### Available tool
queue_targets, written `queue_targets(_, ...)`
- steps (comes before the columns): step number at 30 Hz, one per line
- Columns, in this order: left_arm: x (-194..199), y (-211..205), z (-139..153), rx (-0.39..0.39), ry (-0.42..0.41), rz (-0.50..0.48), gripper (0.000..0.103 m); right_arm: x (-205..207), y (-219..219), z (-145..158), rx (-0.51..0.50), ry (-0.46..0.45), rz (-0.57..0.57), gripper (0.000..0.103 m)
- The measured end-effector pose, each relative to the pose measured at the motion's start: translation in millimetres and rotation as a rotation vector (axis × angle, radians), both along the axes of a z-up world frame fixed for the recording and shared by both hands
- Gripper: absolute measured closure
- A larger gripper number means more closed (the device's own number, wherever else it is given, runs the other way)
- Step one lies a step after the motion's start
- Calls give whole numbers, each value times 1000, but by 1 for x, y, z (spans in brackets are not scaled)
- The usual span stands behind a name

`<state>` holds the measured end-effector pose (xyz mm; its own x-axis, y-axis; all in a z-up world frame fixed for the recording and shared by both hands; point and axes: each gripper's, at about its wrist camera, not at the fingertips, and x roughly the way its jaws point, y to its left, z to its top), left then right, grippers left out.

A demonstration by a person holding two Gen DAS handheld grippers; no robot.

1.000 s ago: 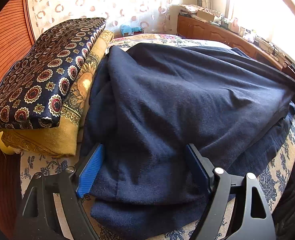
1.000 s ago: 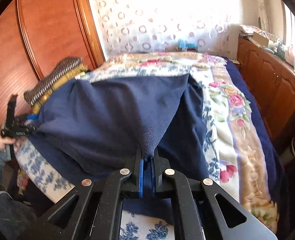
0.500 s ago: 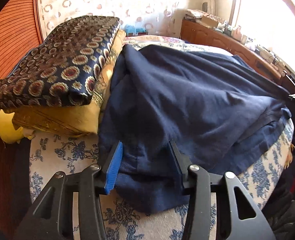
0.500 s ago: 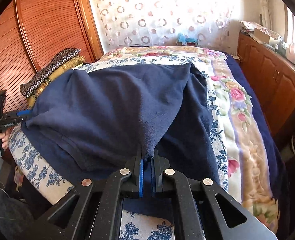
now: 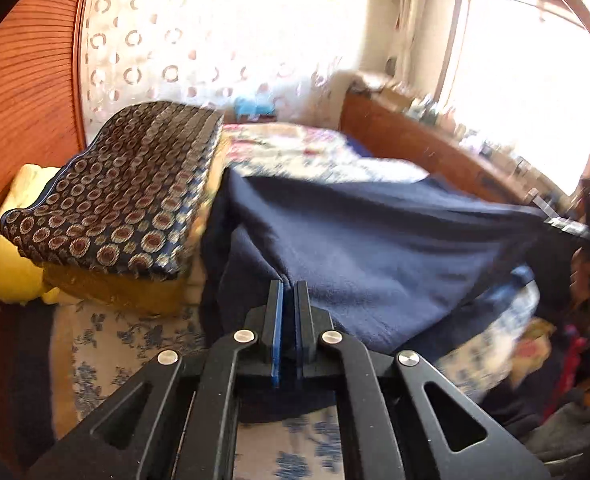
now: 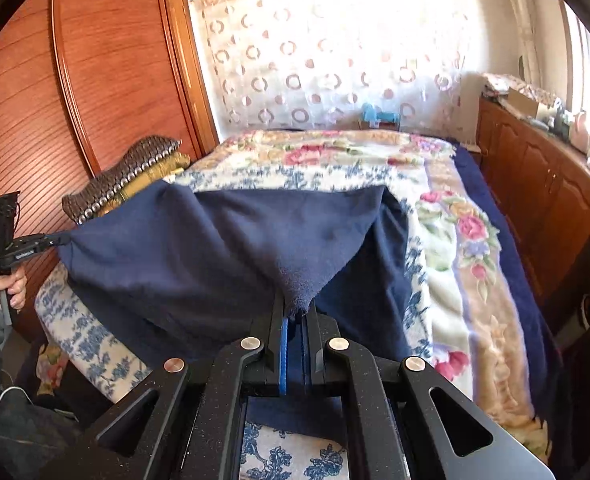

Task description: Fold small clothes

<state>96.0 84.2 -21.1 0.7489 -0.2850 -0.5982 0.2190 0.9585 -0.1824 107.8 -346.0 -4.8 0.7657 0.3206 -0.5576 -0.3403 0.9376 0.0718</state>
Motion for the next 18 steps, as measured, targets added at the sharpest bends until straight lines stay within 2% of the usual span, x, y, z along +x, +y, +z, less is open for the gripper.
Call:
queue_targets(3,1,2,1,-70,10,-10,97,-8,-3,-1,-7,-4,-11,98)
queue_targets(8,12,14,-20,-74,56,49,97,-3,-5,-29,-39,75,-39,98)
queue_targets(11,5,14,-34,-2,82,93,97,0,-6,-49,-45,121,-50,98)
queue_targets(15,2,10,-49,28,113,92,97,0,-5,-65,-37,154,-59,98)
queue_targets(18,1,6,-53,62,123,95,97,-2,-3,-67,-39,158,-70,86)
